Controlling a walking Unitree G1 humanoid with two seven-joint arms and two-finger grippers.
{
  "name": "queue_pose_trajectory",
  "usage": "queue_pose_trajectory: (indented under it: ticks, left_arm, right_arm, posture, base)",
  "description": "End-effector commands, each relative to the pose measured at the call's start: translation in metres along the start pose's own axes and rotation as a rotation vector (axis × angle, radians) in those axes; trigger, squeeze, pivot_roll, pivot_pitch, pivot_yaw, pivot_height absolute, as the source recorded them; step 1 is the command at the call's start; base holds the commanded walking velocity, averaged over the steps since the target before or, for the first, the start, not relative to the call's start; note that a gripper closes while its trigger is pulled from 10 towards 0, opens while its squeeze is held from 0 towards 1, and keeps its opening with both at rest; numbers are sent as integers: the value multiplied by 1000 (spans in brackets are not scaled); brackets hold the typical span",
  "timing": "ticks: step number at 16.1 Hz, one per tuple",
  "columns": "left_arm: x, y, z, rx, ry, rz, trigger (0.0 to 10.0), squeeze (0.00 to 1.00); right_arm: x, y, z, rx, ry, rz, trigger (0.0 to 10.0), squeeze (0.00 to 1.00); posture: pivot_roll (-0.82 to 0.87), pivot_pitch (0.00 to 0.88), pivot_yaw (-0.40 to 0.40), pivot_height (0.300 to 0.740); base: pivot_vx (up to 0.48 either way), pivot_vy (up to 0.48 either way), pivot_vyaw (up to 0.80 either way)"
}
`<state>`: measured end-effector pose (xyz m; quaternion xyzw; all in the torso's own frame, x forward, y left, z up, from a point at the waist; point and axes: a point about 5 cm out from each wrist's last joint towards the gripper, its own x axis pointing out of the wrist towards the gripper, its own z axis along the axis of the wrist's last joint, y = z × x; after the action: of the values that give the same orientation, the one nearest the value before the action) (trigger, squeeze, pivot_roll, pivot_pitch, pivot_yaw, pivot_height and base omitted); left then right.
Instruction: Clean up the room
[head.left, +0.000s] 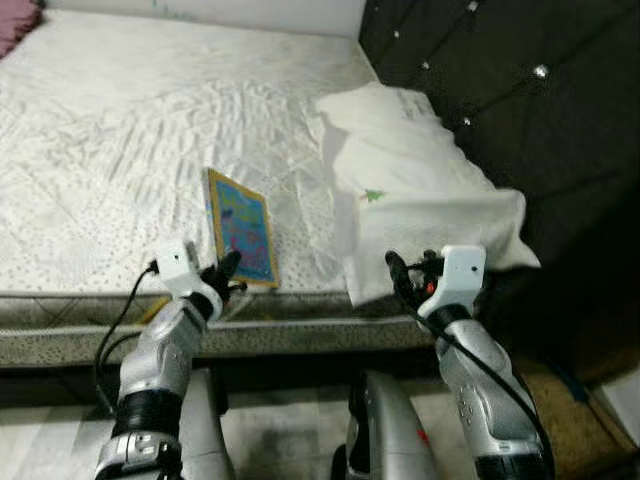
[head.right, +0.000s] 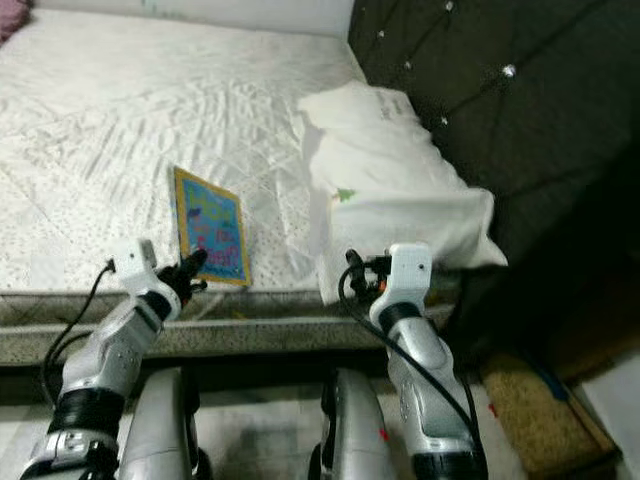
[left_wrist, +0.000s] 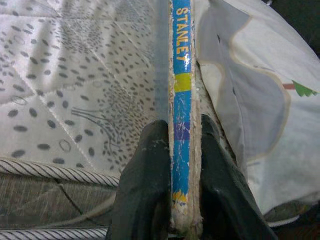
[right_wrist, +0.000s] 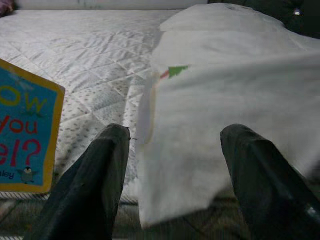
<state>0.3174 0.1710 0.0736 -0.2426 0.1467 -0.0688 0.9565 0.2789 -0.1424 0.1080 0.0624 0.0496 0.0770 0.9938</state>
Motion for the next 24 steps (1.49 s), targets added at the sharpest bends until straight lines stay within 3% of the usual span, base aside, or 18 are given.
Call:
queue_pose_trajectory:
  ticks: [1,11,16,24]
  left_arm:
    - [5,-9,12,2,-46,-38,10000,0]
    - [7,-9,12,-15,-44,-36,10000,0]
    - [9,-15,0,-83,13,-56,10000,0]
    - [7,-14,-11,-151,83,-55,10000,0]
  right_arm:
    - [2,-2,5,-10,-11,-3,10000,0]
    - [4,-3,7,-13,-18,-5,10000,0]
    - [3,-2,6,-13,-16,0,10000,0]
    - [-2,-6,5,-23,-6,-2,10000,0]
  posture:
    - [-67,59,-112,543]
    - [-71,56,-109,543]
    - [-73,57,-113,543]
    - [-80,62,-117,543]
  base:
    - [0,0,0]
    - [104,0,0]
    - [259,0,0]
    - [0,0,0]
